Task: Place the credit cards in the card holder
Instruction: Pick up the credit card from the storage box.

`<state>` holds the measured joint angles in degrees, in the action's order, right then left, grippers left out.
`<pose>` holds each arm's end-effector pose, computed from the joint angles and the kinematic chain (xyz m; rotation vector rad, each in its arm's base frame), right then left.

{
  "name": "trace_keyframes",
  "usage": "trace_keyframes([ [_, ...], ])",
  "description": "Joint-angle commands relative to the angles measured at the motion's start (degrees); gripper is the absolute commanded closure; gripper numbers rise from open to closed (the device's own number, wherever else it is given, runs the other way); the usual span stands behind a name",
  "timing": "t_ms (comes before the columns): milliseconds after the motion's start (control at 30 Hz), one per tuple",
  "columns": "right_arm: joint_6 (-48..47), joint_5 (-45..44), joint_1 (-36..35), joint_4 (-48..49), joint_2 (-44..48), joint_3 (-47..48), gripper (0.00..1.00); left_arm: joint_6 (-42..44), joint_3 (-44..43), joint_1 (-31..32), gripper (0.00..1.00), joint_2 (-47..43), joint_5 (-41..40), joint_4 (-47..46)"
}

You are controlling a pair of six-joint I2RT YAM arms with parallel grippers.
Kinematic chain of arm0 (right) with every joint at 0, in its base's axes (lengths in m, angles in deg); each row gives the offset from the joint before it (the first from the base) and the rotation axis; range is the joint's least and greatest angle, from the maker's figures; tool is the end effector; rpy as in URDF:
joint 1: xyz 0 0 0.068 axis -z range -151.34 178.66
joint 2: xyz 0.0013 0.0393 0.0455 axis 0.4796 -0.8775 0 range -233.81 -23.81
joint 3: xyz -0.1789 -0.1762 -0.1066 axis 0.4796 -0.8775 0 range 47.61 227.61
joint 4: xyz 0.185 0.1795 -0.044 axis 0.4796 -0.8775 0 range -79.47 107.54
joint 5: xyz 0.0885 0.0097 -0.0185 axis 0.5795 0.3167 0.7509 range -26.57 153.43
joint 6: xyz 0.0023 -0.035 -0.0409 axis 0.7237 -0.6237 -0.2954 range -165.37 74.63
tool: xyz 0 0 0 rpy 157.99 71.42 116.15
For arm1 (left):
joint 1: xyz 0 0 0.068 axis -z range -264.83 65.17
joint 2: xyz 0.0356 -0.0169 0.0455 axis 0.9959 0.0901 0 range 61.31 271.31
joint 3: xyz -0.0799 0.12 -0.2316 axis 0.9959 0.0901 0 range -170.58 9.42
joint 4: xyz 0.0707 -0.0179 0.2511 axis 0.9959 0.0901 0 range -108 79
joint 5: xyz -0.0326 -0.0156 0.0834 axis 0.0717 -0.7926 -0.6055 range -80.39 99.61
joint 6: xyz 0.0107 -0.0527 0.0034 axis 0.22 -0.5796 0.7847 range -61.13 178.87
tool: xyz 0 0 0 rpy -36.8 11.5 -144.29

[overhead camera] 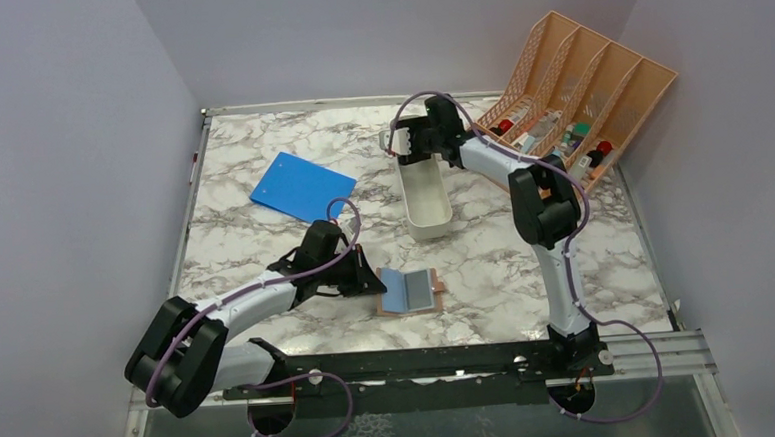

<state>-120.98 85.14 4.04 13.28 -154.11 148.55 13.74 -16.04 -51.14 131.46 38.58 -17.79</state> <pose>0.4699 0.2297 0.1877 -1.7517 1.1822 -0.1212 0.1746 -0.1370 0.1580 0.0184 2.5978 -1.1966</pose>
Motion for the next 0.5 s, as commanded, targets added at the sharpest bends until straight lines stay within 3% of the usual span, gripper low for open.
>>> trace_keyframes([
  [0, -1.97, 0.41, 0.36, -4.95, -1.73, 1.86, 0.38, 0.65, -0.47, -0.6, 0.99, 1.22, 1.65, -1.25],
  [167, -3.24, 0.18, 0.36, -7.69, -2.77, 3.09, 0.37, 0.74, -0.82, -0.74, 0.99, 2.08, 1.93, -1.59],
  [333, -3.07, -1.58, 0.36, -3.8, -4.47, 3.65, 0.38, 0.65, -1.0, -0.8, 0.99, 2.23, 1.89, -1.53],
  [467, -2.65, -3.07, 0.45, -1.42, -5.62, 4.88, 0.46, 0.73, -1.17, -0.91, 0.99, 2.14, 1.85, -1.14],
])
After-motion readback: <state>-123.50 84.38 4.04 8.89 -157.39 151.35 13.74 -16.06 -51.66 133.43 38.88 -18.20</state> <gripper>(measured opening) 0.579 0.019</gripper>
